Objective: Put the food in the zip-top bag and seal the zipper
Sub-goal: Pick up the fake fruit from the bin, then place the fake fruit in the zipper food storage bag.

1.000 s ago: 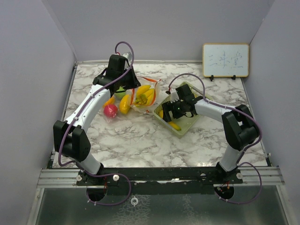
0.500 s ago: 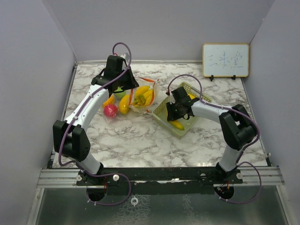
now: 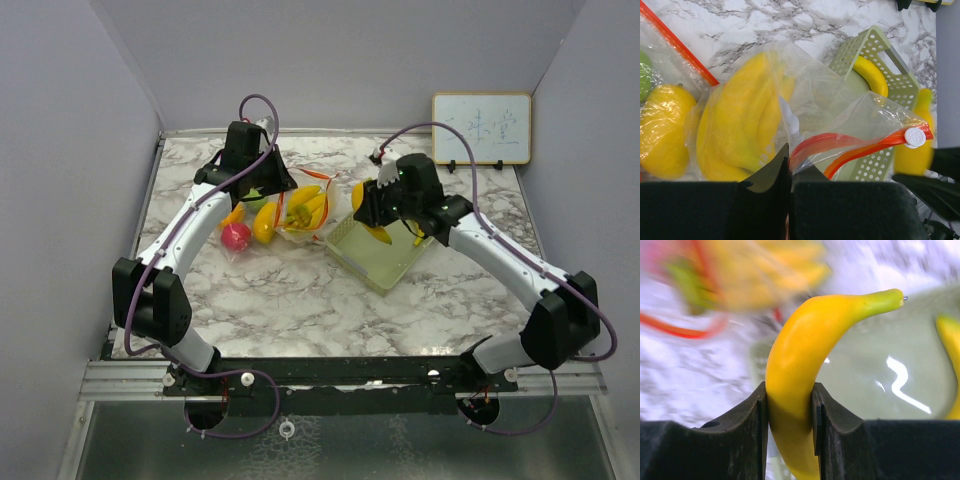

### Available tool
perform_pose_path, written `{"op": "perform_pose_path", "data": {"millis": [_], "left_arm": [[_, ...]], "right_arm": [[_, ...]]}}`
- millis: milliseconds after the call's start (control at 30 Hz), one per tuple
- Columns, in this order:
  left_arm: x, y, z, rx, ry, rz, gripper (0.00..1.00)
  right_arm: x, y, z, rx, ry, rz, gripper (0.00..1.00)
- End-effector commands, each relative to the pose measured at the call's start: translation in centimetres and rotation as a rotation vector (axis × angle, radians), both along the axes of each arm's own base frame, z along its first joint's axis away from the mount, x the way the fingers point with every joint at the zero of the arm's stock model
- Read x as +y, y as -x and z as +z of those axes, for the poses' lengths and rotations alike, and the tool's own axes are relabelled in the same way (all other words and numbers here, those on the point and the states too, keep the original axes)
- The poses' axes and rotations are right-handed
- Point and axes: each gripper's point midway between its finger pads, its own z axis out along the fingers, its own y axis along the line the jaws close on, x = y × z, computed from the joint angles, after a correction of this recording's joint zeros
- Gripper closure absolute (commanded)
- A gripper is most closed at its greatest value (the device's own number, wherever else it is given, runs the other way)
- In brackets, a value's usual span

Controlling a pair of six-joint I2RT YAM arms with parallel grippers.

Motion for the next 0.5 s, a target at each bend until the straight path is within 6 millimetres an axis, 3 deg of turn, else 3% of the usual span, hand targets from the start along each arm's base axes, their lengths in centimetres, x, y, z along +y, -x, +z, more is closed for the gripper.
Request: {"op": "perform_pose_path", "data": {"millis": [0,133,233,333,467], "left_arm": [[-1.0,0.5,3.1,-0.061,0.1,-0.03,1.0],[-1.9,0.6,3.6,-0.05,0.153,-0.055,1.0],[-2.4,0.6,4.2,-0.047,0.189,-0.062,1.0],[-3.0,0.6,5.0,-0.046,0.24,-0.07,1.0],[-3.8,1.0,5.6,-0.022,0.306,-0.088,1.0]], "right_arm": [[4.9,2.8,7.4,-0.107,-0.324,0.283,0.86],[7.6,2.5,10.5,-0.167,-0.483,0.39,0.84],[9.6,1.8,10.2,-0.133,-0.517,0.439,0.84],[9.8,0.5,9.3,-0.169,-0.549,0.365,0.84],[9.8,-2.6,10.9,-0.313,-0.512,0.267,0.85]]}}
